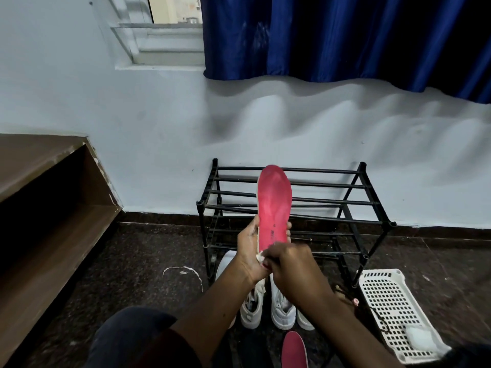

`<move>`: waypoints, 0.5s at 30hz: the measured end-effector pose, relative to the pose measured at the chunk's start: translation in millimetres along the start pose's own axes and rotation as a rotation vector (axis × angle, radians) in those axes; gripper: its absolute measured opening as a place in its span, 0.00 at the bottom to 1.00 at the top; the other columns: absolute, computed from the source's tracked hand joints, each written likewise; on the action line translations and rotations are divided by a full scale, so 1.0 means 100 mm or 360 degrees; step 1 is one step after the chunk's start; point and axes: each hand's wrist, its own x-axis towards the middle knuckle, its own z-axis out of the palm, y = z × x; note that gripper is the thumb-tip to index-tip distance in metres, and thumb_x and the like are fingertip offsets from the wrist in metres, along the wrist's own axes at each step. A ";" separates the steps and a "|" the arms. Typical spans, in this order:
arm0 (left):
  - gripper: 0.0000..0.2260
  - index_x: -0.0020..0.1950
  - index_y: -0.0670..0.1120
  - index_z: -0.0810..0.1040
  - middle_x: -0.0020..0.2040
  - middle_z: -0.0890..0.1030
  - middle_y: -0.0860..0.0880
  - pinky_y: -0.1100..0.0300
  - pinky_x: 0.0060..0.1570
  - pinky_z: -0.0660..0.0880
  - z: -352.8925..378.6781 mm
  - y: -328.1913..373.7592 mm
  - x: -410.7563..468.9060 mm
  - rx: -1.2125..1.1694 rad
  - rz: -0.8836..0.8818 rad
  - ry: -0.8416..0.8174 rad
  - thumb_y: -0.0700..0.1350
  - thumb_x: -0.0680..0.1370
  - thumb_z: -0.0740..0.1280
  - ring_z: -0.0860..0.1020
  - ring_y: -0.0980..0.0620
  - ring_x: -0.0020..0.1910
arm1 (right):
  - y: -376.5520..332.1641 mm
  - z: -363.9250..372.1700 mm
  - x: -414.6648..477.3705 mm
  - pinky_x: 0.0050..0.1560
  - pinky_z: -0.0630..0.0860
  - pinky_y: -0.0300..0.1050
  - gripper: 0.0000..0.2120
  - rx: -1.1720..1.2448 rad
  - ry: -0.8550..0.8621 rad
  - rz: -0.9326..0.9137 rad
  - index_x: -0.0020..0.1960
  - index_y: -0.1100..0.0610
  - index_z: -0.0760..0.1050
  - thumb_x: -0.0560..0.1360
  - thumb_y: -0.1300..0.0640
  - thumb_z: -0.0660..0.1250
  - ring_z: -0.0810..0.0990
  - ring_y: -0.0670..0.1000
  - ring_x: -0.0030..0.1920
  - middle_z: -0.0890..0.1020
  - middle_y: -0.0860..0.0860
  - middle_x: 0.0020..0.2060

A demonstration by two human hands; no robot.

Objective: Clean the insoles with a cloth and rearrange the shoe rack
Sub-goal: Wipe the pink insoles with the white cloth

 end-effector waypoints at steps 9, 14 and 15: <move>0.21 0.51 0.36 0.80 0.43 0.79 0.41 0.58 0.42 0.76 0.10 -0.08 0.00 0.0054 -0.0057 -0.0031 0.54 0.74 0.61 0.79 0.47 0.39 | 0.02 -0.10 0.08 0.43 0.74 0.46 0.05 0.0075 0.0242 0.0041 0.40 0.60 0.83 0.70 0.66 0.69 0.81 0.52 0.37 0.84 0.54 0.36; 0.24 0.55 0.35 0.77 0.43 0.79 0.40 0.57 0.41 0.75 0.09 -0.03 -0.01 -0.0006 -0.0019 -0.0004 0.55 0.78 0.57 0.78 0.47 0.38 | -0.02 -0.06 0.00 0.36 0.73 0.42 0.07 0.0018 0.0234 -0.0101 0.37 0.57 0.82 0.64 0.65 0.67 0.80 0.50 0.33 0.82 0.51 0.32; 0.23 0.56 0.35 0.76 0.43 0.78 0.40 0.57 0.41 0.74 0.08 -0.02 -0.02 -0.0013 -0.0007 0.0004 0.55 0.77 0.58 0.77 0.47 0.38 | -0.02 -0.05 -0.04 0.33 0.73 0.42 0.06 -0.0027 0.0197 -0.0120 0.35 0.57 0.82 0.62 0.64 0.67 0.80 0.50 0.31 0.82 0.51 0.31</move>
